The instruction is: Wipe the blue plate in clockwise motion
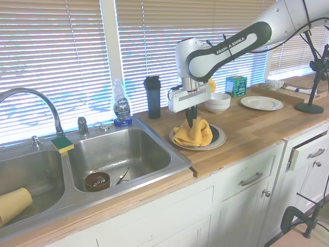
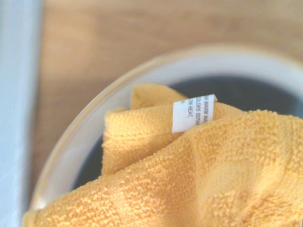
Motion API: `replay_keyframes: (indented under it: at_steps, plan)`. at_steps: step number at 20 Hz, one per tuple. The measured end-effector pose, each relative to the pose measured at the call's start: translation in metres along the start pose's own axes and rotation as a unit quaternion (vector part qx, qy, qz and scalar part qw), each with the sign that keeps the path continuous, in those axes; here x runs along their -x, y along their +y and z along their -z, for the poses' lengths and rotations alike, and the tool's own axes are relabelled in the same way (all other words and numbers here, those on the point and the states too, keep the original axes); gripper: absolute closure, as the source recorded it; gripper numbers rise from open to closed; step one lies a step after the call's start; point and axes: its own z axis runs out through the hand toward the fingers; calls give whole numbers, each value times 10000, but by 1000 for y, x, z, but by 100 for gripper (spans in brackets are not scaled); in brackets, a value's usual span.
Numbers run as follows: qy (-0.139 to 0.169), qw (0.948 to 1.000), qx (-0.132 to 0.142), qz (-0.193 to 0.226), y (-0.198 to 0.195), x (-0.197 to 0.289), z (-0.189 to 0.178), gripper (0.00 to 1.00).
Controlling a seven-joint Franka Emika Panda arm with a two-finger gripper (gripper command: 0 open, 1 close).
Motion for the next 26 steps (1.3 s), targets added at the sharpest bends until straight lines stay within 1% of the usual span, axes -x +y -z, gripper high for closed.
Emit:
replay_keyframes:
  at_steps: [7, 12, 16, 19, 22, 26]
  plan:
    - [8, 9997, 47, -243, 13, -41, -5, 100]
    - [6, 9996, 99, -250, 31, -41, -11, 100]
    - [47, 9998, 90, -183, 56, -23, -12, 100]
    - [62, 9999, 94, -50, 71, -1, -15, 100]
    - [74, 9998, 102, 160, 75, 28, -18, 100]
    - [132, 9992, 120, 365, 67, 63, -20, 100]
